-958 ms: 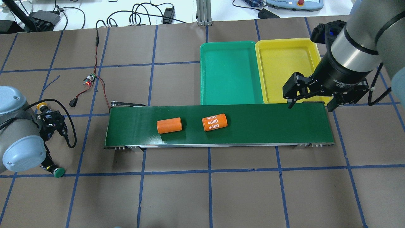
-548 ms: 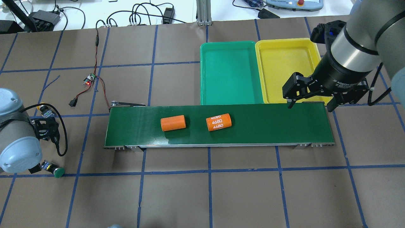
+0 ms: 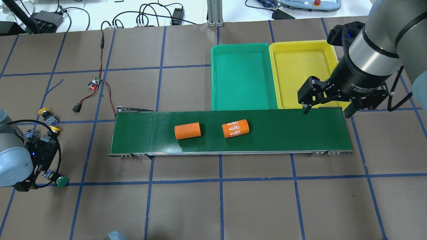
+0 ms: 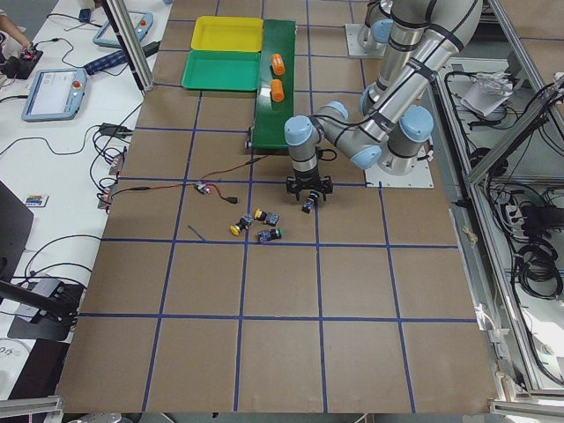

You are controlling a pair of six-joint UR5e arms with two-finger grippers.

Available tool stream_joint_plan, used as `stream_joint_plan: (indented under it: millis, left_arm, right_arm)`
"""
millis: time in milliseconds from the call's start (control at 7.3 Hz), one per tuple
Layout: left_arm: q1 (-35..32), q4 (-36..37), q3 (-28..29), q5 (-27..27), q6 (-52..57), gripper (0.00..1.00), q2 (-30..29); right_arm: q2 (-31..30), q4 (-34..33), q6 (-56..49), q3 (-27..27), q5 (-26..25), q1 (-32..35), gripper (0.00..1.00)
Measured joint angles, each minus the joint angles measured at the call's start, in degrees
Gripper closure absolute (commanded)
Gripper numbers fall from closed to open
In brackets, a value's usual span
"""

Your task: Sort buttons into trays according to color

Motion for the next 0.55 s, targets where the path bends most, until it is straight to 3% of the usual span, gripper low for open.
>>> stream_joint_plan:
  millis: [411, 548]
  left_arm:
    - [0.2, 0.4, -0.9, -1.7, 4.9, 0.0, -0.3]
    - [0.5, 0.4, -0.8, -2.5, 5.2, 0.13, -0.7]
  right_arm:
    - [0.0, 0.0, 0.0, 0.0, 0.0, 0.0, 0.0]
    - [0.0, 0.0, 0.0, 0.0, 0.1, 0.0, 0.0]
